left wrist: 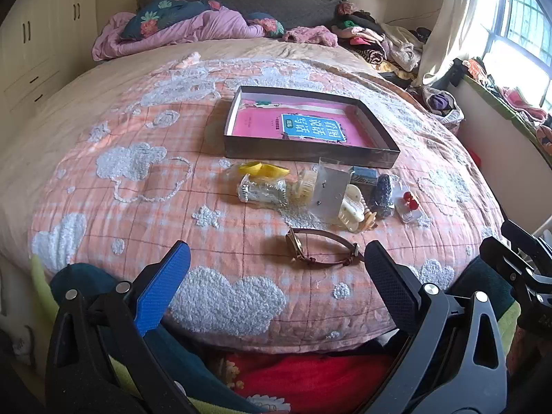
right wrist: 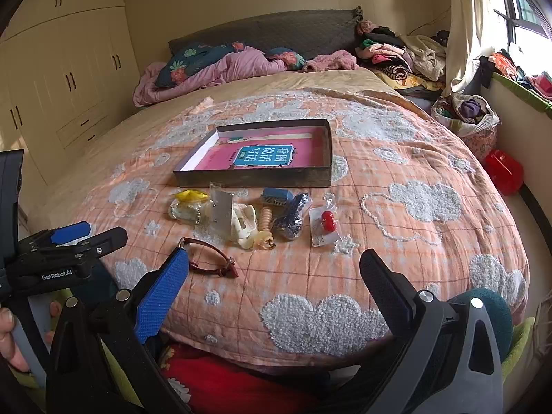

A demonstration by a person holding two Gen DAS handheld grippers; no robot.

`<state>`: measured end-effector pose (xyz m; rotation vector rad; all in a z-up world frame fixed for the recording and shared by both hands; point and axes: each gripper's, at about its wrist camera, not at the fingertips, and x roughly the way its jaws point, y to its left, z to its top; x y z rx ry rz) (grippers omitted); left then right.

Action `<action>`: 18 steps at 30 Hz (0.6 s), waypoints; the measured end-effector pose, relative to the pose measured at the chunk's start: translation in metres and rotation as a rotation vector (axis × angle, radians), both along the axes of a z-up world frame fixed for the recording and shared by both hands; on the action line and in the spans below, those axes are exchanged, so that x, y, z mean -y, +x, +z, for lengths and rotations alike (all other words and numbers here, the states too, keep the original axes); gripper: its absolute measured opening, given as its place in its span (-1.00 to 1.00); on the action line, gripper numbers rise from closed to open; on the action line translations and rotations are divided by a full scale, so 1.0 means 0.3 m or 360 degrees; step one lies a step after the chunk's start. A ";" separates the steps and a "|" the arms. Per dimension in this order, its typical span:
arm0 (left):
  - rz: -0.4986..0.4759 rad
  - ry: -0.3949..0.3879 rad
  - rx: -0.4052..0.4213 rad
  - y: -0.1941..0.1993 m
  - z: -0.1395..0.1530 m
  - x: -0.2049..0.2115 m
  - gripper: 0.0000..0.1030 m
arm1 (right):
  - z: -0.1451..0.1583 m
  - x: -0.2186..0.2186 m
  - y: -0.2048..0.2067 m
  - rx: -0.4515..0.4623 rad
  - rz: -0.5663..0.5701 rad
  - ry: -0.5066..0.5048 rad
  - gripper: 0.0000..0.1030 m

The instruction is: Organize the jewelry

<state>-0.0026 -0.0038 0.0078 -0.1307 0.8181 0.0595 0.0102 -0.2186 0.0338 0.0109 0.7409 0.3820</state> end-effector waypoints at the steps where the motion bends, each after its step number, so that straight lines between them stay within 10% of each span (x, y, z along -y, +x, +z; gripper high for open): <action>1: -0.0002 0.0000 0.0003 -0.001 0.000 0.001 0.84 | 0.002 -0.001 0.000 0.0002 0.0001 -0.0001 0.92; 18: -0.0001 0.0004 0.0004 -0.002 0.000 0.001 0.84 | 0.003 -0.001 -0.003 0.0008 0.0000 0.0003 0.92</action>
